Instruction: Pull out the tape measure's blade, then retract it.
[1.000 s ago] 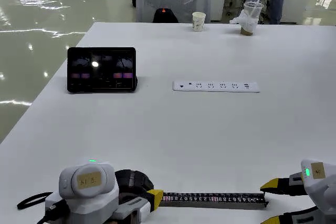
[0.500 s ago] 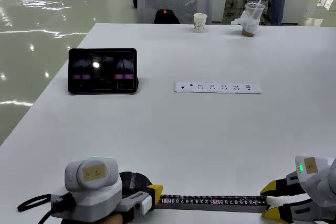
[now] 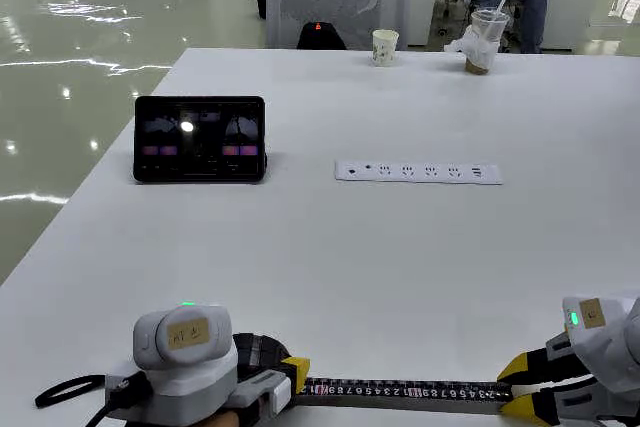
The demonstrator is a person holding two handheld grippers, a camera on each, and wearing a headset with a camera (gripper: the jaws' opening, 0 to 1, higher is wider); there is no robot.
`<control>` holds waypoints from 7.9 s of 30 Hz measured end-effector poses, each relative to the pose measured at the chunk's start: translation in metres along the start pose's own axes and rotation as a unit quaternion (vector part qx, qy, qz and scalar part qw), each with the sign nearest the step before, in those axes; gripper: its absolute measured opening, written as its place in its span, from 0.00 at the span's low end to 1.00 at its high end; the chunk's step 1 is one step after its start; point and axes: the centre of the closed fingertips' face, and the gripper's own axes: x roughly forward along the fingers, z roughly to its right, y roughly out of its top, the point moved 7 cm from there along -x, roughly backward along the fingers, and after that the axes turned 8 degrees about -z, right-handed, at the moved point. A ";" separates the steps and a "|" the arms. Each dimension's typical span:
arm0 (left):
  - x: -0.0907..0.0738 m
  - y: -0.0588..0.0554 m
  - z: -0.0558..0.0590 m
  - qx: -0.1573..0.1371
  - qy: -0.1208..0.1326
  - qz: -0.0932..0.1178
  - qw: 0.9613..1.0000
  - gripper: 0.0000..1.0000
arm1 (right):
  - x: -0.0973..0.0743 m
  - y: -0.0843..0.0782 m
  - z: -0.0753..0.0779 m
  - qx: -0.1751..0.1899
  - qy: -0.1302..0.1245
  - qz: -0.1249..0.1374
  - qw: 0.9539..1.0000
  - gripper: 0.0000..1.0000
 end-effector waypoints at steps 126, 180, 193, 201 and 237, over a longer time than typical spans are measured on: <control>0.006 -0.001 0.000 0.004 0.011 -0.021 1.000 0.62 | 0.026 0.047 -0.013 0.007 0.008 0.030 0.999 0.11; 0.007 0.000 -0.001 -0.011 0.009 -0.023 1.000 0.62 | 0.048 0.085 -0.013 -0.010 0.015 0.041 0.999 0.11; 0.007 0.000 -0.002 -0.013 0.007 -0.022 1.000 0.62 | 0.058 0.101 -0.016 -0.015 0.019 0.048 0.999 0.11; 0.006 0.000 -0.002 -0.015 0.005 -0.023 1.000 0.63 | 0.066 0.113 -0.018 -0.018 0.022 0.054 0.998 0.11; 0.008 0.000 -0.004 -0.030 -0.004 -0.026 0.999 0.63 | 0.092 0.160 -0.023 -0.034 0.026 0.073 0.996 0.11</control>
